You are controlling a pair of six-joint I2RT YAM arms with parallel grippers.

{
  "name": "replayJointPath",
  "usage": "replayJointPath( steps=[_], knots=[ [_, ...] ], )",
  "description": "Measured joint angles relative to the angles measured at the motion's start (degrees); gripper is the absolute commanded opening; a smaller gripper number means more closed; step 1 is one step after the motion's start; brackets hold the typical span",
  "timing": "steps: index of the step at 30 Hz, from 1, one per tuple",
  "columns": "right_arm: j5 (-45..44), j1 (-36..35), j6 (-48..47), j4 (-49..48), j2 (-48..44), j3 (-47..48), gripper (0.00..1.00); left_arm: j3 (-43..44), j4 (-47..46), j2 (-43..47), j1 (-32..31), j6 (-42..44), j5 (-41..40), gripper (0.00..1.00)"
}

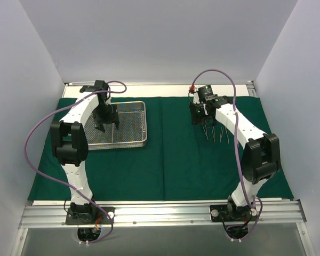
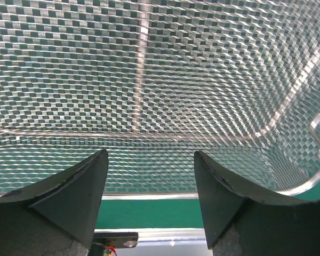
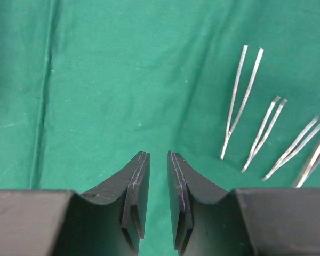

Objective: Open and lay out the surgical kit
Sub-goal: Pick up the medical item from the container.

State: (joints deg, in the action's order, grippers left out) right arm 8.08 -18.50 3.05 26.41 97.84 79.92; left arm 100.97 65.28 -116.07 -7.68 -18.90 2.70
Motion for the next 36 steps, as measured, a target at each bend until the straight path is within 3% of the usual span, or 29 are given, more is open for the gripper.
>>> replayJointPath(
  steps=[6, 12, 21, 26, 36],
  knots=[
    [1.44, 0.04, -1.18, -1.33, 1.60, -0.13, 0.21, -0.48, -4.15, 0.02, 2.23, -0.76, -2.69, 0.76],
    [2.29, 0.04, -1.70, -2.34, 1.60, -1.29, 0.21, 1.36, -9.42, -0.83, 3.17, 2.60, -4.26, 0.84],
    [3.37, 0.04, -1.79, -2.67, 1.60, -2.54, 0.21, 5.60, -18.29, -7.34, 4.63, 9.09, -7.91, 0.86],
    [3.54, 0.04, -1.77, -2.80, 1.22, -4.46, 0.21, 6.99, -21.22, -12.00, 5.11, 14.95, -8.46, 0.82],
    [4.42, 0.04, -1.40, -3.10, -2.23, -7.82, 0.20, 4.72, -27.08, -12.35, 6.93, 26.21, -11.37, 0.72]
  ],
)
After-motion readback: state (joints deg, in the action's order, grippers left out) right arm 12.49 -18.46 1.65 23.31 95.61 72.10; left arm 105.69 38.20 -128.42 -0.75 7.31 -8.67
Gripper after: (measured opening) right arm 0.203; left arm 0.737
